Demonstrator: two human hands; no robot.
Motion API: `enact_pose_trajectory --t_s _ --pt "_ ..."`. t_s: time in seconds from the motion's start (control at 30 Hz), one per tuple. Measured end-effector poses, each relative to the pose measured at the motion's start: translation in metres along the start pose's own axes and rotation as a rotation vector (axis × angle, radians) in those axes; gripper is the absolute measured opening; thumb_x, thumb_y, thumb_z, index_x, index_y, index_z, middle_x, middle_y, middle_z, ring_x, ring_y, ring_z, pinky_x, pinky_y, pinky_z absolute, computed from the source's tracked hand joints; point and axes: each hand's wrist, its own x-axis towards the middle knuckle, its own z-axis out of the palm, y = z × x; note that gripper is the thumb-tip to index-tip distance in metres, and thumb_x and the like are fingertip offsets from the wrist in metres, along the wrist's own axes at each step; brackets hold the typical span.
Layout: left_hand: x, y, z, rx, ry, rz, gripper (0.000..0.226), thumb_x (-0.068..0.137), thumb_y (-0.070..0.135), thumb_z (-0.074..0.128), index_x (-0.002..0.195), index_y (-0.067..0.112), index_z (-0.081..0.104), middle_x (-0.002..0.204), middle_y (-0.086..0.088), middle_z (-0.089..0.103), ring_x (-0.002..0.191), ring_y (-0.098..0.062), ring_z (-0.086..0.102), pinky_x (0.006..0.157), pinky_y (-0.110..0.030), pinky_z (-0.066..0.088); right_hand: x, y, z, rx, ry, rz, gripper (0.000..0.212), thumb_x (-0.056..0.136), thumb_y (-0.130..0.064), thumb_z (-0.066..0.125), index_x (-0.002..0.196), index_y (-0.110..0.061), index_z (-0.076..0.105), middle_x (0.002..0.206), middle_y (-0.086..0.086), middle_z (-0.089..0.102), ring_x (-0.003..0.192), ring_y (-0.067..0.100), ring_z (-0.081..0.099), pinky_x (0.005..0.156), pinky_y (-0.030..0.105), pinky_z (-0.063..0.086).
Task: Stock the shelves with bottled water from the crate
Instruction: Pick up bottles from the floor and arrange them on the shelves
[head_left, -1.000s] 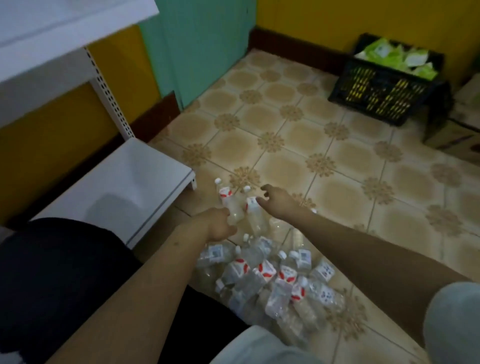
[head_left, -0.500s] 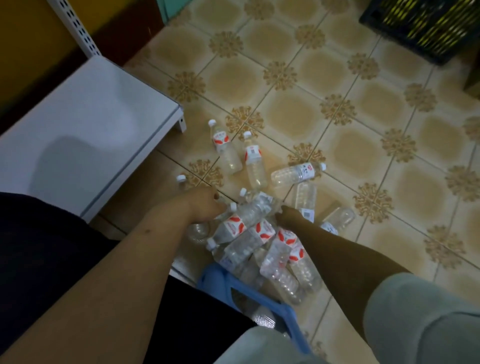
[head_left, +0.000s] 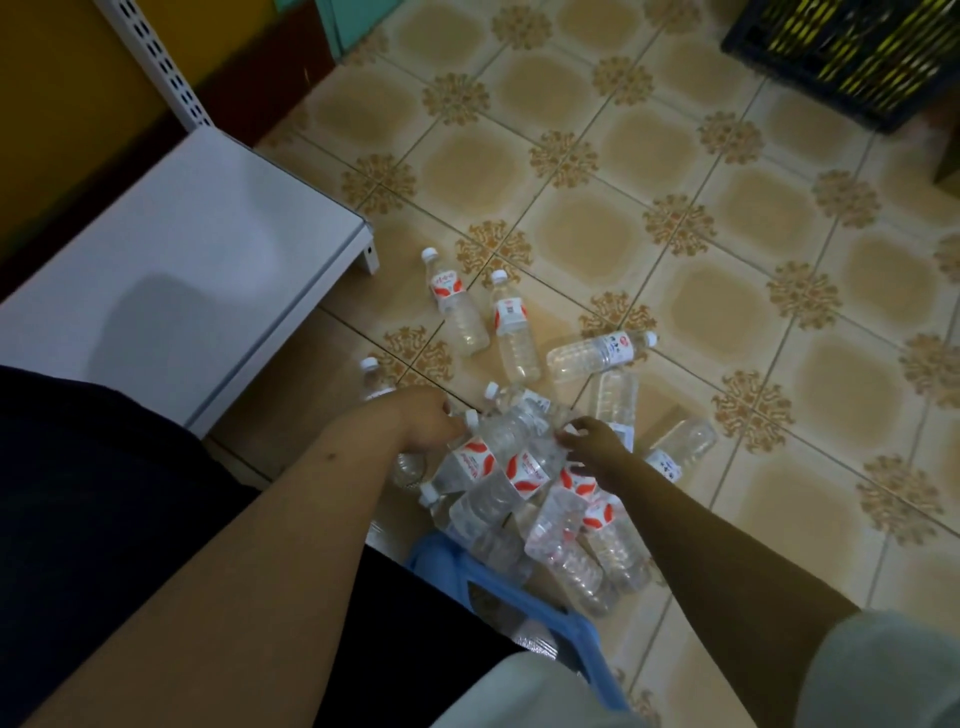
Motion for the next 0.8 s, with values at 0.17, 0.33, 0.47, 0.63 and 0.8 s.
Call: enact_pose_trajectory --t_s 0.17,0.33,0.47,0.63,0.8 --pt "-0.007 0.003 0.000 -0.007 -0.005 0.003 0.050 0.099 0.044 0.045 0.139 0.014 0.051 0.144 -0.010 0.048 0.127 -0.026 0.047 0.105 -0.035 0.037 -0.038 -0.008 0.000 -0.069 0.014 -0.285 0.023 0.091 -0.024 0.067 0.111 -0.016 0.057 0.108 0.007 0.064 0.096 0.024 0.067 0.082 0.037 0.060" --pt "-0.013 0.001 0.002 0.008 -0.008 0.040 0.053 0.096 0.041 0.053 0.141 0.015 0.047 0.145 -0.008 0.046 0.128 -0.024 0.046 0.100 -0.030 0.038 -0.088 -0.054 -0.026 -0.328 0.080 -0.526 0.024 0.087 -0.032 0.072 0.107 -0.025 0.063 0.093 -0.009 0.066 0.081 0.001 0.063 0.062 0.011 0.044" --pt "-0.018 -0.001 0.005 -0.100 -0.137 0.062 0.094 0.080 0.053 0.071 0.154 0.028 0.019 0.157 -0.004 0.031 0.136 -0.027 0.040 0.106 -0.037 0.041 -0.127 -0.102 -0.058 -0.146 0.039 -0.611 0.020 0.085 -0.026 0.075 0.103 -0.022 0.067 0.089 -0.001 0.075 0.085 0.015 0.071 0.075 0.034 0.060" --pt "-0.036 0.008 0.009 -0.386 -0.225 0.206 0.090 0.068 0.049 0.084 0.144 0.035 0.036 0.140 0.000 0.053 0.115 -0.023 0.060 0.090 -0.043 0.056 -0.171 -0.158 -0.081 0.138 0.017 -0.717 0.016 0.090 -0.021 0.067 0.104 -0.013 0.068 0.089 0.009 0.074 0.081 0.016 0.071 0.066 0.028 0.057" --pt "-0.060 0.013 -0.009 -0.794 -0.026 0.376 0.049 0.073 0.016 0.085 0.115 0.023 0.061 0.104 0.003 0.072 0.089 -0.018 0.073 0.076 -0.034 0.061 -0.196 -0.207 -0.070 0.242 0.066 -0.782 0.025 0.092 -0.034 0.063 0.105 -0.013 0.069 0.099 0.004 0.076 0.093 0.016 0.072 0.079 0.029 0.056"
